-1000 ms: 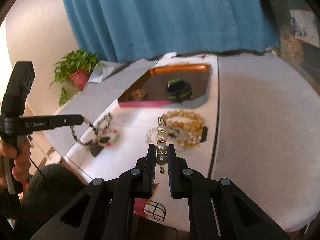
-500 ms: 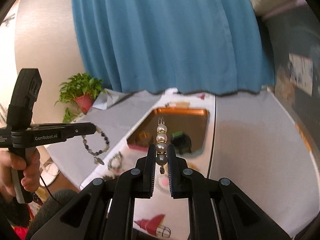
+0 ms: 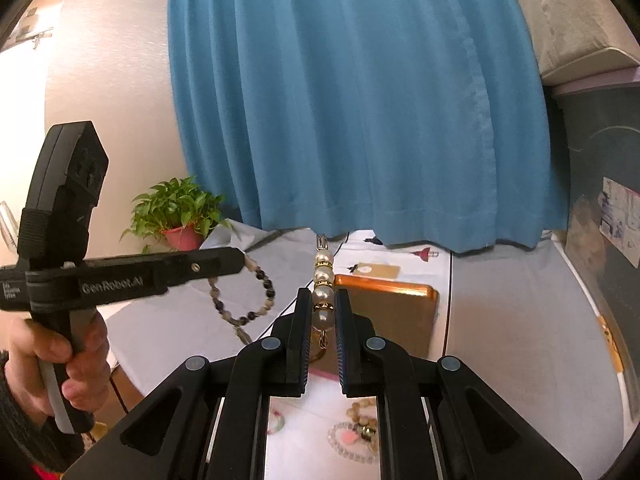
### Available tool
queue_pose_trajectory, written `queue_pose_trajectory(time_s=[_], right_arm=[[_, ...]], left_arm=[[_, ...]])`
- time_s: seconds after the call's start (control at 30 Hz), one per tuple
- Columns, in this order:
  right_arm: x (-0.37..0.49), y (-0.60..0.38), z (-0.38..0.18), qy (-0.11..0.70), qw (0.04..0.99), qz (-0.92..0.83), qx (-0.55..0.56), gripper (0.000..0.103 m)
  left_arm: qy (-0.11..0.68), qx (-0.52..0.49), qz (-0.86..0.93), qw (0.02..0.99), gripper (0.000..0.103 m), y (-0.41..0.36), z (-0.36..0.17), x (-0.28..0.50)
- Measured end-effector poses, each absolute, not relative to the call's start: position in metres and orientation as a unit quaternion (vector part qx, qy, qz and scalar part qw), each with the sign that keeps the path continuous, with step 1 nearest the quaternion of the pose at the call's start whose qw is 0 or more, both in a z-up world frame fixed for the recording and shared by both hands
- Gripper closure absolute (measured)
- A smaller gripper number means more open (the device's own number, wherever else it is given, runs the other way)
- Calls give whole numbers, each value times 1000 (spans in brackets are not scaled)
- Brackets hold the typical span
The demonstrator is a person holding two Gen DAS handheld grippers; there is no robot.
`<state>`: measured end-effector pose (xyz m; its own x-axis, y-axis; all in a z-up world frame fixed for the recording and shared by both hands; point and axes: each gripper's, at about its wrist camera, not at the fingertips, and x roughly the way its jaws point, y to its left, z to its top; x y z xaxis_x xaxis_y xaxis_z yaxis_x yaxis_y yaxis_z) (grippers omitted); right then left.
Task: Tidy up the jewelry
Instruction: 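Lift and carry the pearl strand and beaded bracelet over the tray with both tools, then open both tools to drop the pearl strand and beaded bracelet into the tray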
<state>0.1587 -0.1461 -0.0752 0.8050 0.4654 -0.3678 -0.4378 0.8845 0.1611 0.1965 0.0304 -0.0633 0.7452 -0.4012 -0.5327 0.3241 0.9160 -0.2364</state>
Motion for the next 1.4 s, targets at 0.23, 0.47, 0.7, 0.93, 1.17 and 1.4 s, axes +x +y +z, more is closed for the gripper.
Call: queue_pose_trajectory(time_s=[0.23, 0.47, 0.7, 0.93, 1.17, 1.4], right_arm=[[210, -146, -114, 235, 948, 213, 21, 91], [253, -166, -175, 288, 940, 179, 34, 91], [275, -173, -222, 342, 922, 174, 47, 91], [284, -159, -243, 383, 903, 187, 53, 91], [331, -139, -258, 421, 884, 199, 50, 91], [348, -126, -256, 423, 887, 184, 14, 91]], left_arm=[[329, -51, -163, 929, 97, 23, -102, 247], [373, -33, -142, 916, 97, 12, -159, 287], [429, -77, -146, 888, 97, 21, -208, 314], [435, -73, -150, 885, 97, 17, -218, 314], [440, -67, -138, 885, 97, 23, -221, 323], [445, -54, -121, 886, 97, 32, -233, 333]])
